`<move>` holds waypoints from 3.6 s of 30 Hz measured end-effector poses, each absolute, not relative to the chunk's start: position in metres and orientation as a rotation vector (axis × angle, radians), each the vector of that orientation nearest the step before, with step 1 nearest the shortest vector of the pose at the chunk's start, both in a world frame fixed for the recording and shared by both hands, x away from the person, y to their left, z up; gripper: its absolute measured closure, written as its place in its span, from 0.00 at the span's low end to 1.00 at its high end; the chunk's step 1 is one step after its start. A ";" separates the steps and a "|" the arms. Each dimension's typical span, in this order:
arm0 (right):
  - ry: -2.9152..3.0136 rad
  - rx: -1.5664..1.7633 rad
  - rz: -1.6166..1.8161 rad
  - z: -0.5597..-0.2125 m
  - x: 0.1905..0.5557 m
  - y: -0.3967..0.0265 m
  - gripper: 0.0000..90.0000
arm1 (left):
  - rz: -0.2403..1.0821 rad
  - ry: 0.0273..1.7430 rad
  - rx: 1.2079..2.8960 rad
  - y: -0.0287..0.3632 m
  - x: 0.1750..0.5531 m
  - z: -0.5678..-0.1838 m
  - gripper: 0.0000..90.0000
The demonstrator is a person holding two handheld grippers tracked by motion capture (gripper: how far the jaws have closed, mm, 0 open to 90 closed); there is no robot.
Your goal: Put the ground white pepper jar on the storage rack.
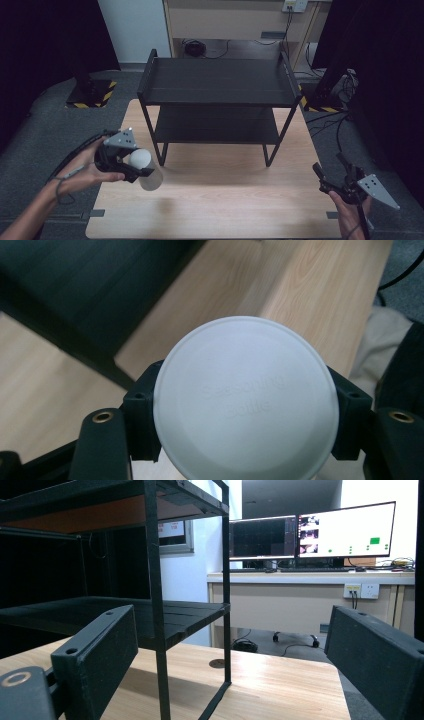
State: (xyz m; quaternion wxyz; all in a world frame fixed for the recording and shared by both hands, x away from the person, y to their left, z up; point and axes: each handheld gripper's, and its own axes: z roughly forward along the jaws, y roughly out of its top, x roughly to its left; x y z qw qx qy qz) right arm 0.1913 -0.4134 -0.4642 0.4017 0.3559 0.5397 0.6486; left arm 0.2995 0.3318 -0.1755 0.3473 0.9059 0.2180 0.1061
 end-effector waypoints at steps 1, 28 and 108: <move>1.364 0.900 1.639 -0.464 0.191 -0.413 0.08 | 0.275 0.565 2.349 0.332 0.300 -0.175 0.37; 1.355 0.891 1.647 -0.465 0.192 -0.416 0.09 | 0.335 0.347 2.357 0.230 0.354 0.032 0.37; 1.363 0.901 1.658 -0.465 0.191 -0.411 0.09 | 0.590 0.477 2.112 0.335 0.284 0.013 0.03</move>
